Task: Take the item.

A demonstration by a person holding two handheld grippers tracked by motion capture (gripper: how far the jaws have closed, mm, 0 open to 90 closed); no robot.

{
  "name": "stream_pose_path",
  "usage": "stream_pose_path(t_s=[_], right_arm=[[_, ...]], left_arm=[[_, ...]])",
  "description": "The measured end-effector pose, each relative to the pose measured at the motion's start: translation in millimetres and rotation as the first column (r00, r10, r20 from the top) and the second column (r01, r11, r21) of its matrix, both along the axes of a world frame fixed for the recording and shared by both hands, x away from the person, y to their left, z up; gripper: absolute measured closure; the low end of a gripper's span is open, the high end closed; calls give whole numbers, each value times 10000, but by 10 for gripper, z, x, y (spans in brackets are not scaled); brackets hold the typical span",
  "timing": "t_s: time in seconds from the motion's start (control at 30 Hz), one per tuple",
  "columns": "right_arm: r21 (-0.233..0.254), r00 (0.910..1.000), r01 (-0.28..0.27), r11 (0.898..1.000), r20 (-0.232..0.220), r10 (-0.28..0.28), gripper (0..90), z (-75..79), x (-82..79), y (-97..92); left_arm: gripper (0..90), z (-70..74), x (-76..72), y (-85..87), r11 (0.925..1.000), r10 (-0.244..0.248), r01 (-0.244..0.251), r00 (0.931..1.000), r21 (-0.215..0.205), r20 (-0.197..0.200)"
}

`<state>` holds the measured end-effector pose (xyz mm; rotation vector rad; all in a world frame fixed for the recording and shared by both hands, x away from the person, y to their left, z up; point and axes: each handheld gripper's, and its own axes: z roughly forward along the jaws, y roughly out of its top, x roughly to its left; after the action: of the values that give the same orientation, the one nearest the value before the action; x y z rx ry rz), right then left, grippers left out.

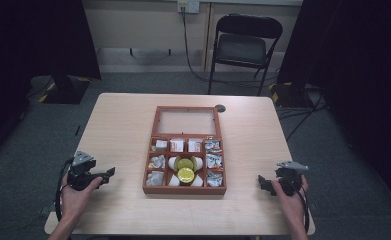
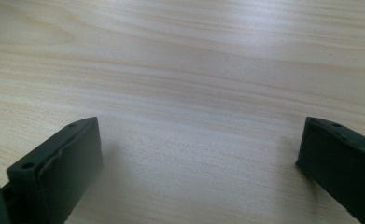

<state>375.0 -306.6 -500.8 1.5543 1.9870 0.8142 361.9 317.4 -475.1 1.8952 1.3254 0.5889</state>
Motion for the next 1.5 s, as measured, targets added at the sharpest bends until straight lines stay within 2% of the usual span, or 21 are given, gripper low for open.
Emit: stream_pose_path(t_s=[0.2, 0.3, 0.57, 0.6, 0.67, 0.77, 0.83, 0.97, 1.07, 1.2, 1.37, 1.4, 1.5], right_arm=[[-1, 10000, -1, 10000, 0, 1, 0, 0, 0, 0], [11, 10000, 15, 10000, -9, -15, 0, 0, -2, 1], [17, 10000, 45, 10000, -23, -45, 0, 1, -5, 3], [17, 10000, 55, 10000, -10, -55, 0, 0, -5, 4], [19, 10000, 49, 10000, -9, -49, 0, 0, -4, 4], [19, 10000, 56, 10000, -11, -56, 0, 0, -4, 4], [18, 10000, 49, 10000, -23, -49, 0, 1, -5, 3], [12, 10000, 49, 10000, -16, -49, 0, 1, -4, 2], [7, 10000, 47, 10000, -11, -47, 0, 1, -3, 2], [3, 10000, 68, 10000, -4, -68, 0, -1, -2, 4], [3, 10000, 58, 10000, -6, -58, 0, -1, -2, 3], [5, 10000, 60, 10000, -5, -60, 0, -1, -2, 3], [3, 10000, 59, 10000, -5, -59, 0, -1, -1, 3]], left_arm=[[182, 60, -3, -76, 9996, -263, 265, 9994, -110, 215], [255, 98, -16, -106, 9987, -427, 436, 9987, -275, 292], [249, 190, -53, -224, 9955, -832, 852, 9954, -419, 472], [267, 211, -52, -242, 9936, -782, 809, 9963, -793, 369], [278, 215, -50, -251, 9925, -799, 825, 9963, -898, 322], [272, 222, -50, -286, 9953, -867, 883, 9953, -390, 424], [271, 236, -42, -302, 9937, -976, 995, 9945, -516, 384], [277, 305, -8, -380, 9932, -1055, 1080, 9929, -444, 554], [277, 391, 46, -531, 9889, -1267, 1322, 9887, -675, 806], [279, 414, 77, -654, 9847, -1555, 1609, 9847, -670, 792], [278, 437, 120, -764, 9829, -1677, 1732, 9822, -627, 849], [278, 456, 141, -800, 9800, -1776, 1843, 9802, -751, 877], [277, 474, 162, -851, 9782, -1830, 1909, 9784, -816, 958]])
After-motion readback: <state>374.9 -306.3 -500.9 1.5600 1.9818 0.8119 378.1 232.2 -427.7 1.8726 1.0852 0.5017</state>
